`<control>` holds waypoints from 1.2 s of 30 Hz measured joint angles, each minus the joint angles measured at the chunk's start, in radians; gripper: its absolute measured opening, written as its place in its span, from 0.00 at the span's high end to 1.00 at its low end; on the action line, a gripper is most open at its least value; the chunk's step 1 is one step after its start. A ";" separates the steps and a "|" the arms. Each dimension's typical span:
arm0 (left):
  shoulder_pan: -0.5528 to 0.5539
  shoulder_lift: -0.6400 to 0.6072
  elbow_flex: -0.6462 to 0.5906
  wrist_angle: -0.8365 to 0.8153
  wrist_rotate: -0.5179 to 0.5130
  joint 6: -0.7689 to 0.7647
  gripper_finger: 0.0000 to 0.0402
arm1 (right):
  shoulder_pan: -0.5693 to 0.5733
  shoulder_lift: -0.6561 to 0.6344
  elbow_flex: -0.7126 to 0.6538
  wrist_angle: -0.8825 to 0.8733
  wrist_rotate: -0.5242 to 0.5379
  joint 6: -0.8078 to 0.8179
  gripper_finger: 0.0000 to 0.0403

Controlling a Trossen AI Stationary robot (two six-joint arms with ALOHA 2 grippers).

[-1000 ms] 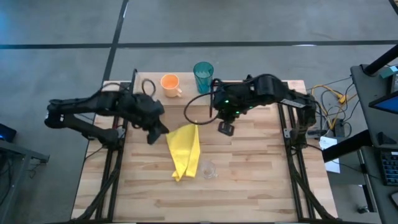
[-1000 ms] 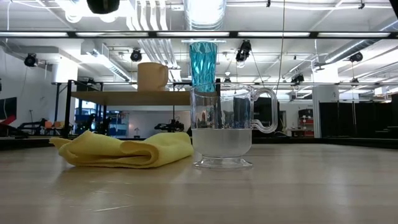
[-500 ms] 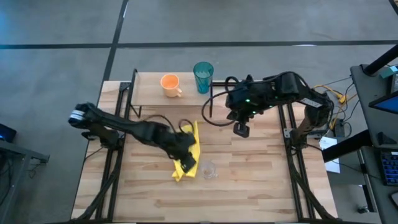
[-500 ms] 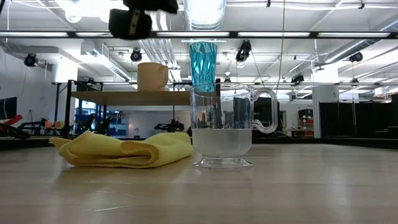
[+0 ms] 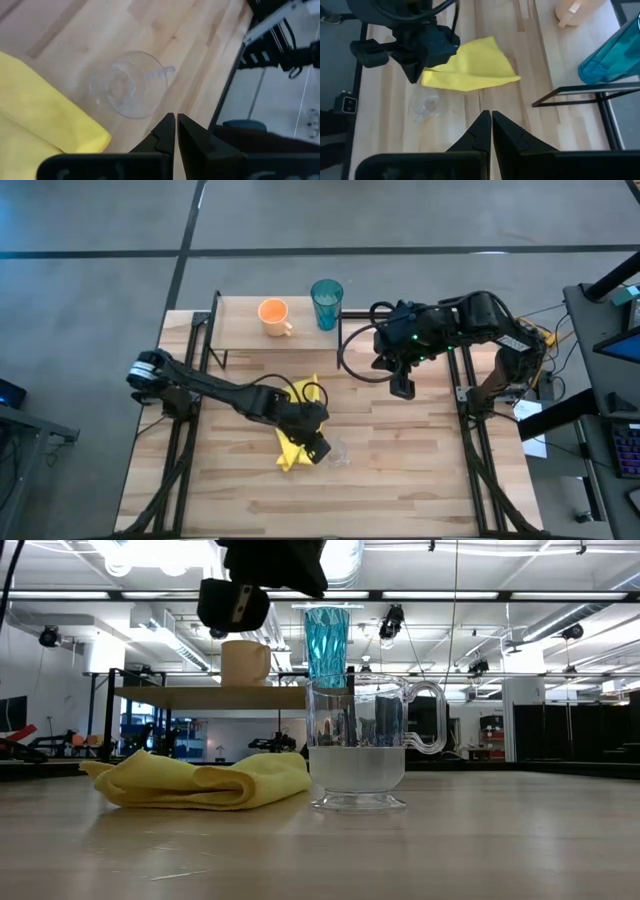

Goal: Stack small to large cups/mugs on shelf
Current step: Put the transparent mug on the shelf

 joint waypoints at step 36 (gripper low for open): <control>0.025 0.121 -0.008 0.010 -0.036 -0.074 0.81 | 0.000 0.000 0.000 0.000 0.000 -0.044 0.98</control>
